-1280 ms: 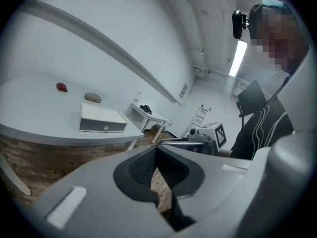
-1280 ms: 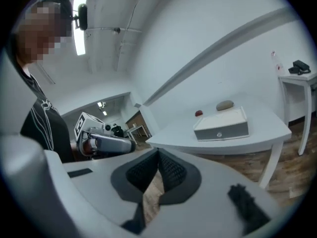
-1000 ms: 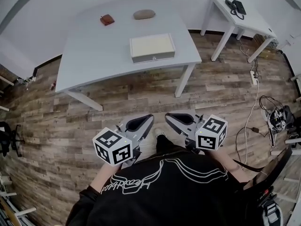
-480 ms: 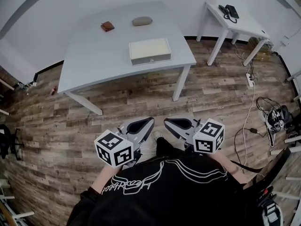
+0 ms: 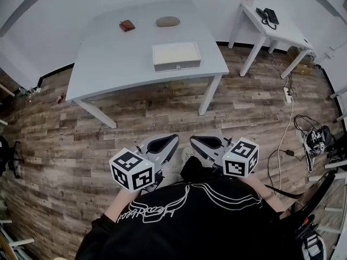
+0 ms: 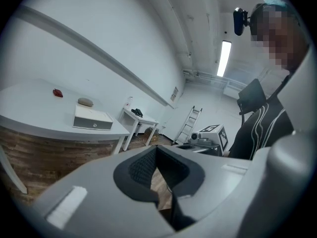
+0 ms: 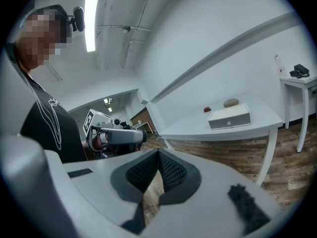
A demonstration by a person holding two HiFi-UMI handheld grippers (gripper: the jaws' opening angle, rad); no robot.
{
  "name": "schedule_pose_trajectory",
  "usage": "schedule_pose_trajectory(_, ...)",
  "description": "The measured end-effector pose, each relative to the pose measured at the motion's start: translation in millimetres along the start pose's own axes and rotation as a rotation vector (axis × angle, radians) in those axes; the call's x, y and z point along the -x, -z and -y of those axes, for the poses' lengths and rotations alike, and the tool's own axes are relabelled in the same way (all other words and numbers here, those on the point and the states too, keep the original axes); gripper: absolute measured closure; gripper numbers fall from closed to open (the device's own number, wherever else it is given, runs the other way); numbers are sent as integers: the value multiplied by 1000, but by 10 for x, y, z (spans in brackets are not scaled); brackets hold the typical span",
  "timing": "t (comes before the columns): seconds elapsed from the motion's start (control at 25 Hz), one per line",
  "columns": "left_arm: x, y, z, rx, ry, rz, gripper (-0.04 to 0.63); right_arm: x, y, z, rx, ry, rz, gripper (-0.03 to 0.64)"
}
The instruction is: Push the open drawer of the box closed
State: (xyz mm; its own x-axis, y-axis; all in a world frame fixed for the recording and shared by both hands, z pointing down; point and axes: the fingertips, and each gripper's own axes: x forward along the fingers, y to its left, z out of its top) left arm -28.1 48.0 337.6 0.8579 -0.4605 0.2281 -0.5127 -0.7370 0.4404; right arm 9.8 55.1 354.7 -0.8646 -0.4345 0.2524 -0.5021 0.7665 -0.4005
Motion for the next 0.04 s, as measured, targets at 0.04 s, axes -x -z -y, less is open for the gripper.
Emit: schedule_pose_trajectory(0.04, 5, 12, -7, 3, -1, -1, 588, -7, 5, 1, 0, 0, -1, 609)
